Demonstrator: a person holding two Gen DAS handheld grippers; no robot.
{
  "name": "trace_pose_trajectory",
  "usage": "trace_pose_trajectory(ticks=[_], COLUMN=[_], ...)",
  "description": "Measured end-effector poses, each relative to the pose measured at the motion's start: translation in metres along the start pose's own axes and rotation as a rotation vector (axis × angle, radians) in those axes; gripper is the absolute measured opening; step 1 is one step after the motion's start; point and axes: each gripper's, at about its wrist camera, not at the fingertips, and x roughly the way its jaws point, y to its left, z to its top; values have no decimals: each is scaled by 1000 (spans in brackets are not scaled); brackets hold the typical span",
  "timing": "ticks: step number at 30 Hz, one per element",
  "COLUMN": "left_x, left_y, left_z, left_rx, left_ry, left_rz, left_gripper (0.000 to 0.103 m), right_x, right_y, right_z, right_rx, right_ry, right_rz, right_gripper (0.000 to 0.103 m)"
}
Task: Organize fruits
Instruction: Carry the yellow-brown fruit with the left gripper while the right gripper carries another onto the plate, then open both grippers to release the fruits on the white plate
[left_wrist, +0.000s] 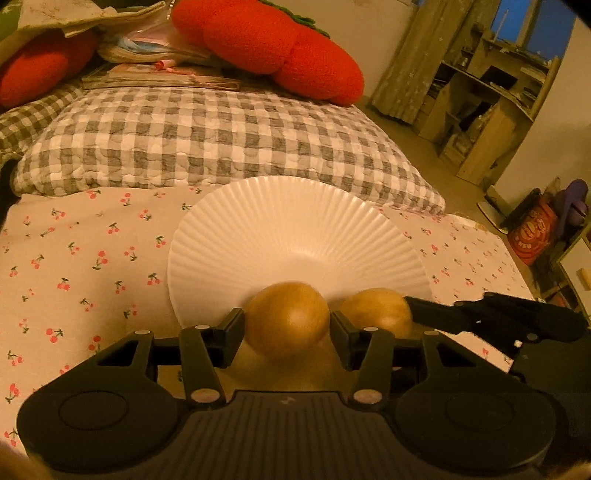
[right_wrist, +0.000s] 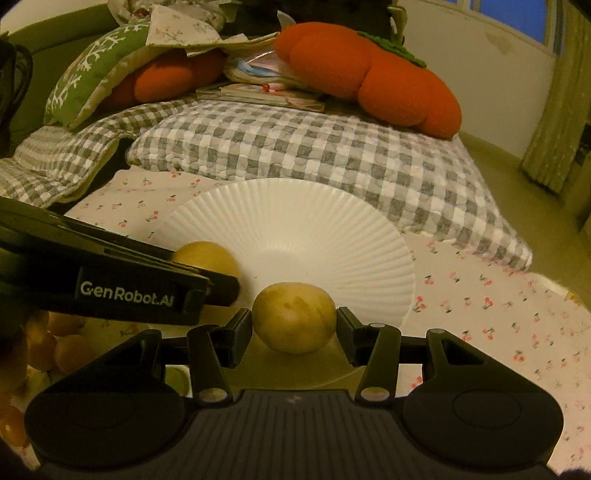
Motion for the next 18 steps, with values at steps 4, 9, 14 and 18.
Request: trace_pose_trajectory(ticks=[4,9,14,18], left_x=[-5,-22,-46,-62], left_y=[0,5,13,16], left_z=[0,4,8,4], left_rx=[-7,-48,-109,-138], left_ry=[-5,-30,-59,-67], left_rz=[-22,-58,-62,-60], left_gripper=[45,49,55,58], right_x=[-6,-25,-53,-73], right_y=[-7,-12,-26,-37], right_z=[2,8,15,16], right_rx=[64,116,206,286], right_ry=[9,-16,-54,-82], right_rz=[56,72,42,40], right_gripper=[48,49,55,58])
